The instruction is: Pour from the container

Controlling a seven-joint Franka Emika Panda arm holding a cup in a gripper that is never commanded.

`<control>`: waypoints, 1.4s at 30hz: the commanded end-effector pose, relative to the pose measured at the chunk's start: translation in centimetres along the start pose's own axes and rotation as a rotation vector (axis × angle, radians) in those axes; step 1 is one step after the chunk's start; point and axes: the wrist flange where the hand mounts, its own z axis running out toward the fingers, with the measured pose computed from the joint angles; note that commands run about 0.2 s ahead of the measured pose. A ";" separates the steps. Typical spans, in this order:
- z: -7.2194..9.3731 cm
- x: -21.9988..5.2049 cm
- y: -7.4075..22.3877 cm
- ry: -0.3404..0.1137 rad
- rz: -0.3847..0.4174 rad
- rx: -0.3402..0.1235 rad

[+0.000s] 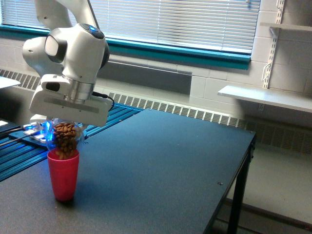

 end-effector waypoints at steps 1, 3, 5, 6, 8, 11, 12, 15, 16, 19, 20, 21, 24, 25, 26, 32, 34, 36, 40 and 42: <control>-0.2 -0.1 -0.2 -0.001 -0.004 0.004; -0.3 -0.1 -0.1 -0.001 0.000 0.003; -0.3 -0.1 0.0 -0.003 0.004 0.003; -0.3 -0.1 0.1 -0.004 0.004 0.001; -0.4 0.0 0.2 -0.004 0.008 0.000; -0.5 0.0 0.4 -0.004 0.014 -0.002; -0.6 0.0 0.4 -0.006 0.015 -0.001; -0.7 0.0 0.5 -0.007 0.018 -0.004; -0.7 0.1 0.5 -0.008 0.019 -0.003; -0.9 0.1 0.6 -0.007 0.022 -0.002; -1.0 0.2 0.6 -0.006 0.022 -0.002; -1.0 0.1 0.7 -0.007 0.021 -0.005; -1.0 0.1 0.7 -0.011 0.019 -0.009; -1.0 0.1 0.8 -0.011 0.017 -0.013; -1.0 0.0 0.8 -0.012 0.016 -0.016; -0.9 -0.1 0.9 -0.017 -0.004 -0.033; -1.0 0.0 0.9 -0.014 -0.004 -0.035; -1.1 0.0 0.9 -0.015 -0.001 -0.038; -1.2 0.0 0.8 -0.014 -0.007 -0.043; -1.3 0.1 0.8 -0.011 -0.009 -0.046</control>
